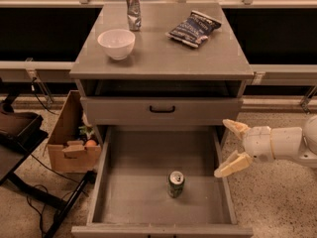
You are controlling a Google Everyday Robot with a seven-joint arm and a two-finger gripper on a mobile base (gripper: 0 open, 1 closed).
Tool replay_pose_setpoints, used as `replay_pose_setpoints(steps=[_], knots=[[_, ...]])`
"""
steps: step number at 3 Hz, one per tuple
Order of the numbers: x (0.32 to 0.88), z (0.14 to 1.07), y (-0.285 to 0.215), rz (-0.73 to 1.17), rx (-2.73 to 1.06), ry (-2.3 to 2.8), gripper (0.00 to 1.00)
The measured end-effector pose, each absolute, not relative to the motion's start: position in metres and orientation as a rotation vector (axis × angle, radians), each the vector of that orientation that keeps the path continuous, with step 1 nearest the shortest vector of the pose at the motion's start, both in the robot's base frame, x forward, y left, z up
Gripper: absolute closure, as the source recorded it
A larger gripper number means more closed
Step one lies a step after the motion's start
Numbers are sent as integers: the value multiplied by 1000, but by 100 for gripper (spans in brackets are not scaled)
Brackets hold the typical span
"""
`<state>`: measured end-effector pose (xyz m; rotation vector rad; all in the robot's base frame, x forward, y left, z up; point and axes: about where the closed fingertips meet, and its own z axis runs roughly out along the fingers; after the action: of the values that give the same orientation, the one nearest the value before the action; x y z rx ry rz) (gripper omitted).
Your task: Pick green can from middle drawer and place on counter
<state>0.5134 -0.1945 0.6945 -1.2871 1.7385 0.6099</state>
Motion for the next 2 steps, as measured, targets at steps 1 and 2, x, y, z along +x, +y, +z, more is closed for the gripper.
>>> replay_pose_setpoints(steps=[1, 2], knots=[[498, 639, -185, 649, -1212, 1740, 0], [490, 579, -187, 648, -1110, 1681, 0]])
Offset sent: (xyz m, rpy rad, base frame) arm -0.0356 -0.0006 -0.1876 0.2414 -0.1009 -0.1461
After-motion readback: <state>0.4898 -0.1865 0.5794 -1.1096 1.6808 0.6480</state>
